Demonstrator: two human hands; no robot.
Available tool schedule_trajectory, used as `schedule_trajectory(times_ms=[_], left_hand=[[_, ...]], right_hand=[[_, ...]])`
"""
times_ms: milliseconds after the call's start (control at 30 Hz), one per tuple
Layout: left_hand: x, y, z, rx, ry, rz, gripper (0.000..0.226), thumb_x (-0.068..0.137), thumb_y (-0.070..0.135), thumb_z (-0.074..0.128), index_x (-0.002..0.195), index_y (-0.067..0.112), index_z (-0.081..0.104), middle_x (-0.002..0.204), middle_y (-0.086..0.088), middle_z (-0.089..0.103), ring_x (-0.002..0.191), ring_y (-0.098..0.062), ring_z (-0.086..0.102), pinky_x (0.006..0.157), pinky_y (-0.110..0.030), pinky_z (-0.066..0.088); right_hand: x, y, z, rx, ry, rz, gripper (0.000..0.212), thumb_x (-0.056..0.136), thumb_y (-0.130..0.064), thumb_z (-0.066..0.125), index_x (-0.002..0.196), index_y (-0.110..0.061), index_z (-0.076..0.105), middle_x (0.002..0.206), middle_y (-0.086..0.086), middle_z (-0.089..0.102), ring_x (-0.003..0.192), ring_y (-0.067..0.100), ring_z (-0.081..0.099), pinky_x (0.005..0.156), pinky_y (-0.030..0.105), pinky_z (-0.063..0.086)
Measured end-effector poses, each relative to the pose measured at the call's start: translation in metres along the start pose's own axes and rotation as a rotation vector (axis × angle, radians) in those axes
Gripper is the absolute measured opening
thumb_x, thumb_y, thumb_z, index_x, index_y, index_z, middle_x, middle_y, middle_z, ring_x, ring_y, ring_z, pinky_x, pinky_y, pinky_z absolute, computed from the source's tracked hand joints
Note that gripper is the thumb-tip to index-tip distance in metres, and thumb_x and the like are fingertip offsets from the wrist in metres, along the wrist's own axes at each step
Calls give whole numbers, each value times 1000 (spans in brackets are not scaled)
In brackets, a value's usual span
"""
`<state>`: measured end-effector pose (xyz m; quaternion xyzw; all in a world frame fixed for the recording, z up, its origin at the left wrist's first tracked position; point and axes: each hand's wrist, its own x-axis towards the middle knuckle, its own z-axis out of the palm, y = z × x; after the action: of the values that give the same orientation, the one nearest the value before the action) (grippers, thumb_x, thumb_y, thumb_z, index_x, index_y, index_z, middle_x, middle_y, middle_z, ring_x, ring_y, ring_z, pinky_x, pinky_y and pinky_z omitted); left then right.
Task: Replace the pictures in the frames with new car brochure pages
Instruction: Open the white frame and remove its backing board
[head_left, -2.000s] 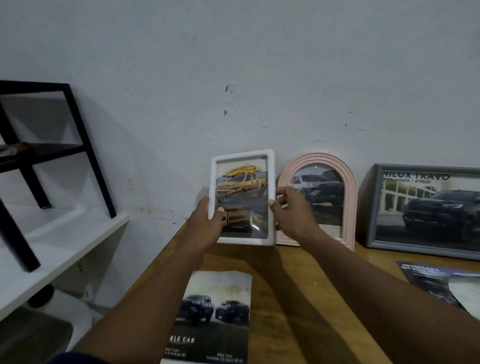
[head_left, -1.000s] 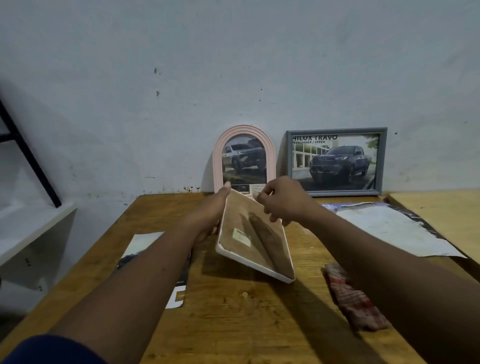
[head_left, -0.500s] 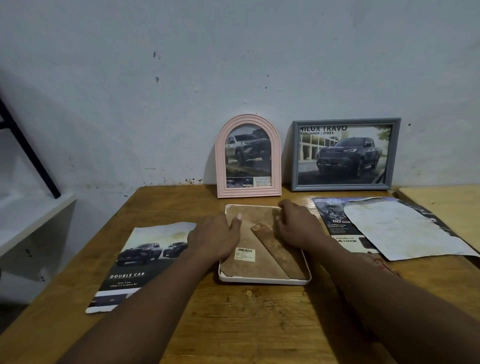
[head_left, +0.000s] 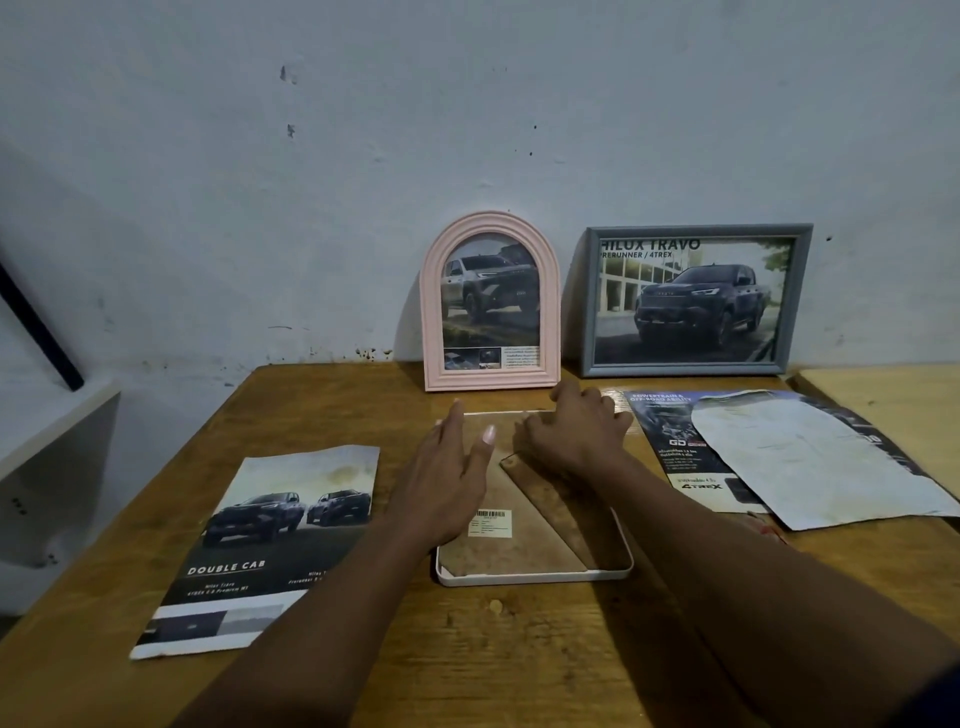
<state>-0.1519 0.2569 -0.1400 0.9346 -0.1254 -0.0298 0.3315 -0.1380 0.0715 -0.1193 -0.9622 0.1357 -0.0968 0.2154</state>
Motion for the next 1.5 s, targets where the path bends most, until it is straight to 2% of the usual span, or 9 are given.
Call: schedule_trajectory(times_ms=[333, 500, 700, 800, 900, 1067, 1200, 1433, 1500], left_hand=[[3, -3, 1, -21, 10, 37, 82, 89, 77, 11, 160, 38, -1, 170, 6, 1, 156, -18, 5, 122, -47, 16], [5, -3, 0, -21, 7, 25, 84, 88, 79, 11, 160, 38, -3, 170, 5, 4, 155, -21, 10, 122, -50, 19], [8, -4, -5, 29, 68, 27, 84, 88, 76, 10, 160, 35, -1, 170, 4, 3, 156, -22, 9, 122, -52, 20], [10, -6, -5, 11, 90, 12, 82, 91, 74, 12, 161, 33, 0, 170, 2, 7, 155, -23, 12, 122, -51, 19], [15, -10, -6, -23, 138, -8, 78, 95, 72, 13, 161, 32, 4, 169, 0, 12, 154, -24, 16, 122, -50, 19], [21, -15, -6, -16, 181, 3, 76, 96, 72, 15, 161, 32, 5, 168, 0, 18, 150, -29, 26, 118, -53, 28], [23, -17, -12, 24, 201, 20, 81, 92, 78, 9, 160, 34, 7, 167, -1, 23, 148, -32, 30, 114, -57, 33], [12, -7, -30, -6, 232, 67, 71, 100, 66, 20, 161, 30, 14, 164, -3, 29, 147, -30, 32, 113, -51, 31], [12, -3, -35, -37, 244, 109, 71, 100, 68, 25, 160, 32, 16, 165, 0, 29, 148, -28, 32, 115, -51, 32]], right_hand=[[18, 3, 8, 251, 119, 36, 42, 81, -54, 59, 109, -30, 40, 115, 2, 55, 116, 27, 48, 103, 52, 30], [19, 3, 9, 323, 155, -24, 42, 81, -41, 67, 108, -30, 36, 110, 0, 54, 99, 20, 53, 89, 44, 47], [30, 0, 3, 714, 72, 134, 27, 83, -26, 67, 106, -24, 52, 102, -4, 60, 97, 18, 60, 81, 33, 52], [34, -1, -9, 921, -33, 274, 19, 84, -23, 67, 103, -20, 66, 102, 3, 67, 98, 23, 64, 84, 39, 56], [24, -4, -29, 1101, -211, 268, 22, 89, -20, 64, 110, -16, 69, 108, 11, 71, 98, 29, 68, 86, 42, 57], [-4, 1, -46, 716, -308, 61, 49, 95, -16, 60, 141, -27, 45, 110, 2, 64, 95, 19, 66, 71, 31, 56], [-17, 1, -51, 845, -213, 120, 46, 101, -15, 52, 145, -25, 42, 102, 0, 64, 85, 15, 67, 55, 24, 54], [-27, -10, -70, 860, -122, 26, 42, 101, -10, 48, 141, -23, 47, 113, 3, 63, 95, 20, 66, 75, 35, 61], [-23, 2, -92, 852, -104, 25, 42, 100, -7, 50, 140, -19, 49, 114, 2, 61, 93, 23, 68, 73, 35, 62]])
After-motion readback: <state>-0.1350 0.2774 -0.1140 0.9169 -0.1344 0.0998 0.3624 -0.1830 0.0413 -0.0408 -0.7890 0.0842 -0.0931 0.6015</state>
